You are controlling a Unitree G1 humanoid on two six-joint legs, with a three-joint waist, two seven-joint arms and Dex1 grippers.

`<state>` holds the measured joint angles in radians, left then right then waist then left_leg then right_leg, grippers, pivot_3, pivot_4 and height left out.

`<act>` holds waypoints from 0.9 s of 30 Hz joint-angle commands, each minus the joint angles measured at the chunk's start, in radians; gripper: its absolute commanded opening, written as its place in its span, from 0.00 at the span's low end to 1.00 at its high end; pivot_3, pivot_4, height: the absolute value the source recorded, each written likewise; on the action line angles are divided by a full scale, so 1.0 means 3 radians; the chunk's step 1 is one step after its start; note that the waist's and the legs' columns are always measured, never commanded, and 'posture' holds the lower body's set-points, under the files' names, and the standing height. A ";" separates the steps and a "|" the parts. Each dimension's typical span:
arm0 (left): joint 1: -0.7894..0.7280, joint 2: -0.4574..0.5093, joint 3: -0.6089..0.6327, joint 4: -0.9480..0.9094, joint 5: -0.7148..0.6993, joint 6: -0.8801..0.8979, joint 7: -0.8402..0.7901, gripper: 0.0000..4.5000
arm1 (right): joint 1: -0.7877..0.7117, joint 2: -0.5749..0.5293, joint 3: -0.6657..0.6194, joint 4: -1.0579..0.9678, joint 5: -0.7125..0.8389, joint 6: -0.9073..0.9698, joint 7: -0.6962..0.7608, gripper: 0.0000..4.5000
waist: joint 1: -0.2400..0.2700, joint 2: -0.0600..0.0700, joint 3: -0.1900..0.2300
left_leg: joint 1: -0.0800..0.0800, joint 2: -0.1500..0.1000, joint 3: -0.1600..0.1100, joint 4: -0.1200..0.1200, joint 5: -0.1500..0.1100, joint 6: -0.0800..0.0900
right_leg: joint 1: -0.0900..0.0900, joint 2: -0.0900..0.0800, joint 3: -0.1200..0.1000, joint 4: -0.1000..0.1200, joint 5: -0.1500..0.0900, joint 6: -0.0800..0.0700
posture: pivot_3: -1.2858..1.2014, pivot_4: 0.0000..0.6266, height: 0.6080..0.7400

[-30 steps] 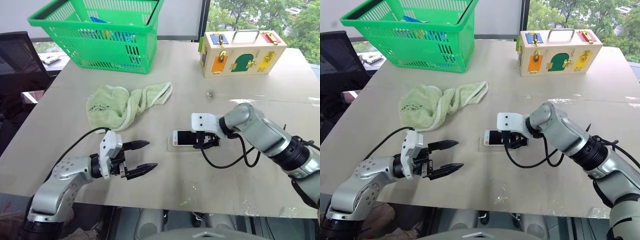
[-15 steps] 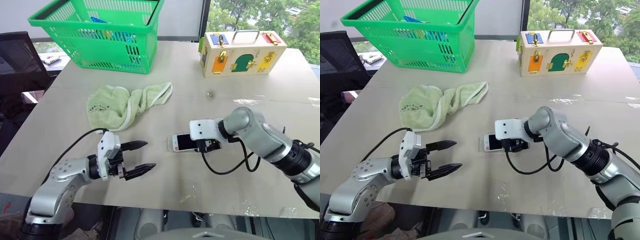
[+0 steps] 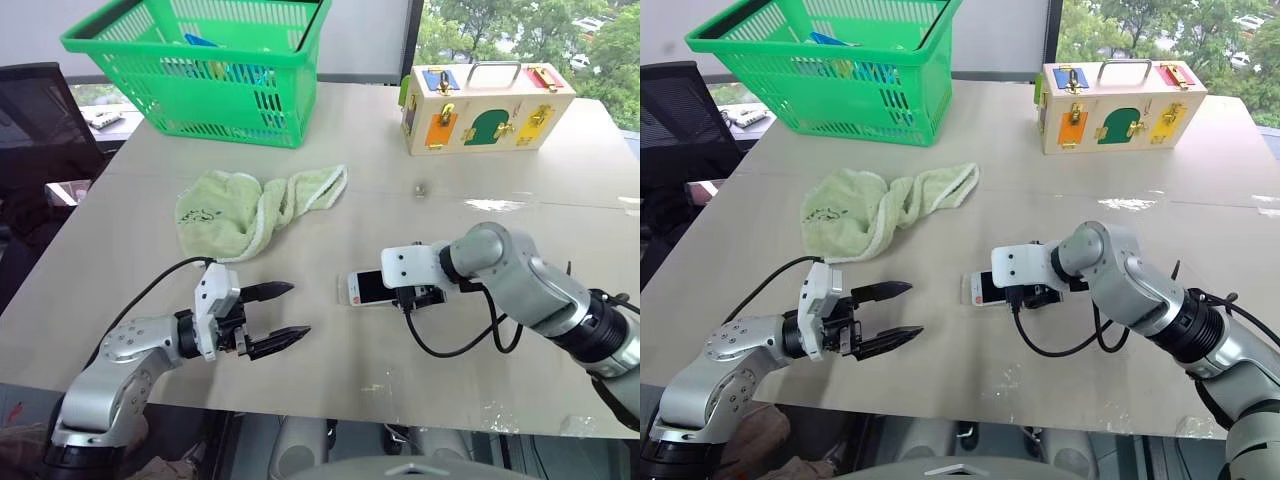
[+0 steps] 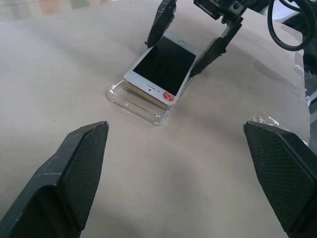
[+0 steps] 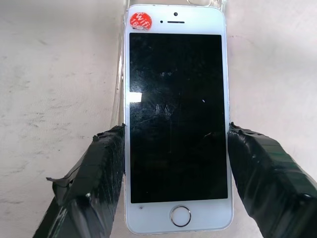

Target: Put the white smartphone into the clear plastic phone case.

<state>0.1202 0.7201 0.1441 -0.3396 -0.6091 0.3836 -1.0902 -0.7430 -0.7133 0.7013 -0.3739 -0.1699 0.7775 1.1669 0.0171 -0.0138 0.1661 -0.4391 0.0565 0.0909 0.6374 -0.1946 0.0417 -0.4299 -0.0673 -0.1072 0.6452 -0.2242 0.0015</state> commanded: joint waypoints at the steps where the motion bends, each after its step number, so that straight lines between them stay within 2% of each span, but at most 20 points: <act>1: -0.0023 0.0003 -0.0008 -0.0026 0.0005 -0.0061 -0.0038 1.00 | 0.0129 -0.0080 0.0232 0.0071 0.0043 0.0082 0.0256 0.61 | 0.0002 -0.0001 -0.0001 | 0.0000 -0.0001 -0.0001 0.0000 0.0000 0.0000 | 0.0001 -0.0002 -0.0002 0.0000 0.0000 0.0000 | 0.52 0.24 1.00; 11: -0.0028 -0.0009 -0.0018 0.0001 0.0023 -0.0084 -0.0056 1.00 | 0.0180 -0.0095 0.0296 0.0080 0.0035 0.0092 0.0388 0.61 | 0.0005 -0.0002 -0.0005 | 0.0000 -0.0004 -0.0003 0.0000 -0.0001 0.0001 | 0.0004 -0.0006 -0.0006 0.0000 0.0000 0.0002 | 0.52 0.24 1.00; 17: -0.0010 -0.0038 -0.0007 -0.0006 0.0043 -0.0107 -0.0048 1.00 | 0.0253 -0.0054 0.0129 0.0379 0.0030 -0.0067 0.0272 0.61 | 0.0004 -0.0013 -0.0016 | 0.0008 -0.0004 -0.0005 0.0001 -0.0001 0.0001 | 0.0013 -0.0006 -0.0009 -0.0001 -0.0001 0.0000 | 0.52 0.24 1.00; 19: 0.0004 -0.0038 0.0002 -0.0005 0.0044 -0.0119 -0.0047 1.00 | 0.0262 -0.0018 0.0004 0.0483 0.0077 -0.0216 0.0237 0.84 | 0.0005 -0.0014 -0.0018 | 0.0024 -0.0004 -0.0010 0.0001 -0.0006 -0.0007 | 0.0031 -0.0009 -0.0014 -0.0007 -0.0001 0.0000 | 0.52 0.24 1.00; 21: 0.0004 -0.0035 0.0003 0.0003 0.0046 -0.0125 -0.0047 1.00 | 0.0247 0.0038 -0.0092 0.0507 0.0100 -0.0248 0.0189 0.99 | 0.0004 -0.0014 -0.0017 | 0.0023 -0.0004 -0.0013 0.0001 -0.0010 -0.0013 | 0.0032 -0.0011 -0.0017 -0.0008 -0.0001 0.0000 | 0.52 0.24 1.00; 27: -0.0041 -0.0022 -0.0003 0.0036 0.0045 -0.0117 -0.0063 1.00 | 0.0291 0.0016 -0.0457 0.0234 0.0261 -0.0109 0.0158 0.99 | -0.0007 -0.0010 -0.0015 | 0.0022 -0.0003 -0.0016 0.0002 -0.0010 -0.0013 | 0.0032 -0.0011 -0.0018 -0.0007 -0.0001 0.0000 | 0.52 0.24 1.00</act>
<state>0.1189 0.7099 0.1388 -0.3262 -0.5912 0.3633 -1.0971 -0.6705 -0.6939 0.5916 -0.2643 -0.1186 0.7010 1.2043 0.0152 -0.0168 0.1616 -0.4326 0.0557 0.0859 0.6379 -0.1975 0.0377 -0.4205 -0.0704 -0.1128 0.6431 -0.2244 0.0014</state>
